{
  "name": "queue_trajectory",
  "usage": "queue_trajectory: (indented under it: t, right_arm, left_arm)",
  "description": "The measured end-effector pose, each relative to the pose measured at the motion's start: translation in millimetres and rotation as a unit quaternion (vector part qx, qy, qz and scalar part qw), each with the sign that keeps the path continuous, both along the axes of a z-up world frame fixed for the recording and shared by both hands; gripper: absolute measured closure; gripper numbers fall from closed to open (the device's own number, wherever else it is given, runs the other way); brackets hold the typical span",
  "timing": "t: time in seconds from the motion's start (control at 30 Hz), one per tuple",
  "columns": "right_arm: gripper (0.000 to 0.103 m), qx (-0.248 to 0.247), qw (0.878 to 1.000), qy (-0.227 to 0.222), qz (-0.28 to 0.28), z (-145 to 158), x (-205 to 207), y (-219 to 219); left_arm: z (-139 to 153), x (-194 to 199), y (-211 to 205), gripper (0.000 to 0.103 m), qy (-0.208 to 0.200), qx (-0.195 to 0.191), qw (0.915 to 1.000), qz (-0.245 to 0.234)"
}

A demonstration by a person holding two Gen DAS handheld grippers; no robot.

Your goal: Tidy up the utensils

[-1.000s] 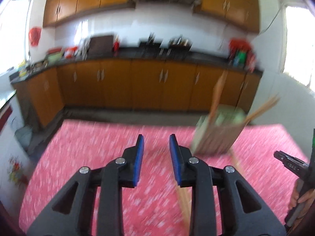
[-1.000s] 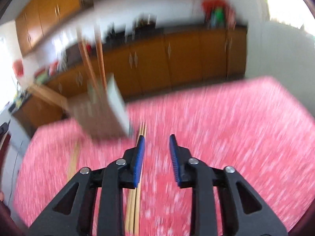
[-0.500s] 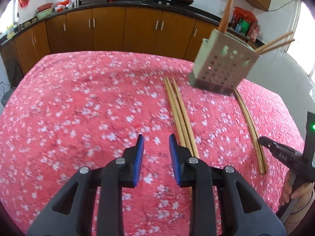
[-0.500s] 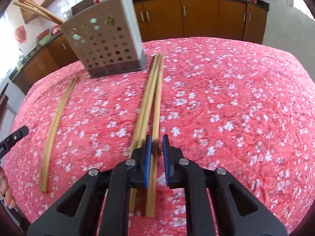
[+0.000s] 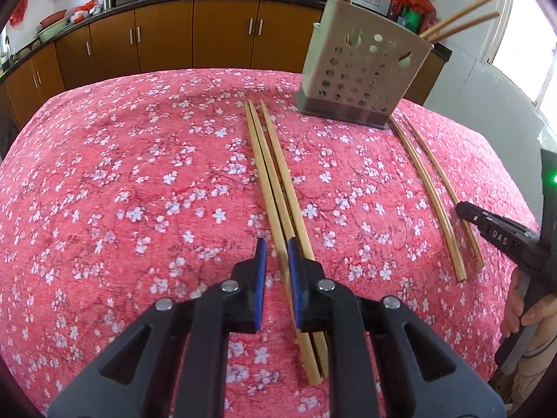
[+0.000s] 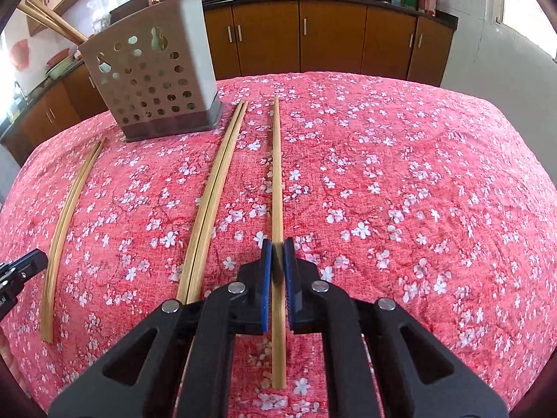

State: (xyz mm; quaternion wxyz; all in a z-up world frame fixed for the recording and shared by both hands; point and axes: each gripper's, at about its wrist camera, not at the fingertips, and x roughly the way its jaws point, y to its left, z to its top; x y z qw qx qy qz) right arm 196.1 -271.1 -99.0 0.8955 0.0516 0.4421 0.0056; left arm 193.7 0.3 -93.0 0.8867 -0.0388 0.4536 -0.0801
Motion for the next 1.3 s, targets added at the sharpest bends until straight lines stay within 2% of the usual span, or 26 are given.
queue_trajectory:
  t: [0.2, 0.37, 0.53, 0.67, 0.8, 1.0, 1.3]
  right_arm:
    - [0.095, -0.006, 1.000, -0.003, 0.003, 0.6, -3.3, 2.2]
    - [0.095, -0.017, 1.000, -0.014, 0.015, 1.1, -6.3, 5.5]
    - [0.095, -0.029, 0.999, -0.020, -0.023, -0.1, 1.8, -16.2]
    - [0.095, -0.019, 0.999, -0.023, -0.045, -1.7, 7.2, -34.0]
    - [0.095, -0.017, 0.999, -0.023, -0.045, -2.1, 8.1, -33.5]
    - [0.095, -0.012, 0.999, -0.023, -0.045, -2.1, 7.3, -34.7]
    - [0.095, -0.014, 0.999, -0.024, -0.046, -2.5, 7.0, -33.9]
  left_arm:
    - [-7.3, 5.3, -7.3, 0.092, -0.002, 0.036, 0.9993, 0.010]
    - [-6.7, 17.6, 2.7, 0.094, -0.003, 0.050, 0.9986, 0.020]
    - [-6.4, 38.6, 50.6, 0.093, 0.002, 0.050, 0.9959, 0.075]
    - [-7.3, 41.3, 73.3, 0.092, -0.007, 0.033, 0.9953, 0.090]
    - [-8.8, 38.0, 71.2, 0.092, -0.021, 0.044, 0.9949, 0.088]
    - [-7.7, 33.1, 77.6, 0.092, -0.021, 0.020, 0.9954, 0.091]
    - [-7.6, 33.4, 76.4, 0.092, -0.021, 0.018, 0.9954, 0.092]
